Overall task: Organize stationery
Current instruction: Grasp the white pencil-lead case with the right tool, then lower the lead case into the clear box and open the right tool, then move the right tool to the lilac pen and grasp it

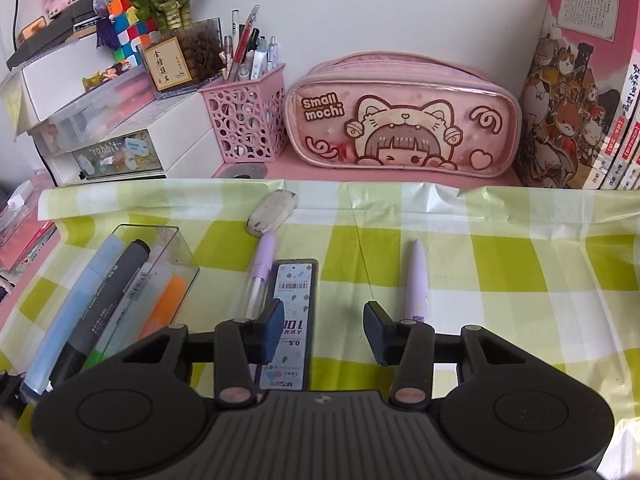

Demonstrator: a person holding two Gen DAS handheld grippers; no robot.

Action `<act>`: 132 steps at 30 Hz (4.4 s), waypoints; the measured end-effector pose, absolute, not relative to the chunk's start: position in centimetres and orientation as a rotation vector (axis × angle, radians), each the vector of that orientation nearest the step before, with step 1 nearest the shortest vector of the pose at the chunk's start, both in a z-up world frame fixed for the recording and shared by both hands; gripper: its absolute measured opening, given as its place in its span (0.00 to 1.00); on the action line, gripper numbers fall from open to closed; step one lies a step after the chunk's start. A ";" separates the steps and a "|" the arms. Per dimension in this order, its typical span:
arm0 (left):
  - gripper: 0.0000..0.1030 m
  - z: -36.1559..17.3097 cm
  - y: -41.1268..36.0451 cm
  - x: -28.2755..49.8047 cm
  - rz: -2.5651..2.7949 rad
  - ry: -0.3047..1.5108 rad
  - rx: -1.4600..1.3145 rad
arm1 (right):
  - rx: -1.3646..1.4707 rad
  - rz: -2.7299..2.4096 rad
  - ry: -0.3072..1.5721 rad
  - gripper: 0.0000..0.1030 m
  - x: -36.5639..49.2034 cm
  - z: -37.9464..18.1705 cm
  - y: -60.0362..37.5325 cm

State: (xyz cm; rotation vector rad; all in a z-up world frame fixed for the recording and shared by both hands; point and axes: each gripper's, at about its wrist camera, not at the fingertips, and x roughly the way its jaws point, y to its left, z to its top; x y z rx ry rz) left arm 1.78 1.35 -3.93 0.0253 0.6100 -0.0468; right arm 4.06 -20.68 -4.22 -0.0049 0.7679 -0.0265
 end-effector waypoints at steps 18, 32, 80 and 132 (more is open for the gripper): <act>0.71 -4.0 1.3 1.9 -0.047 0.606 0.026 | -0.177 0.045 0.815 0.25 5.1 -5.2 -18.1; 0.71 -4.1 1.3 1.9 -0.050 0.601 0.017 | 0.071 0.022 0.784 0.25 4.1 -4.5 -19.7; 0.71 -4.0 1.3 1.8 -0.050 0.595 0.017 | 0.391 0.199 0.810 0.25 4.1 -2.8 -13.8; 0.71 -4.0 1.3 2.0 -0.057 0.598 0.017 | 0.183 -0.183 0.775 0.10 3.3 -4.0 -25.2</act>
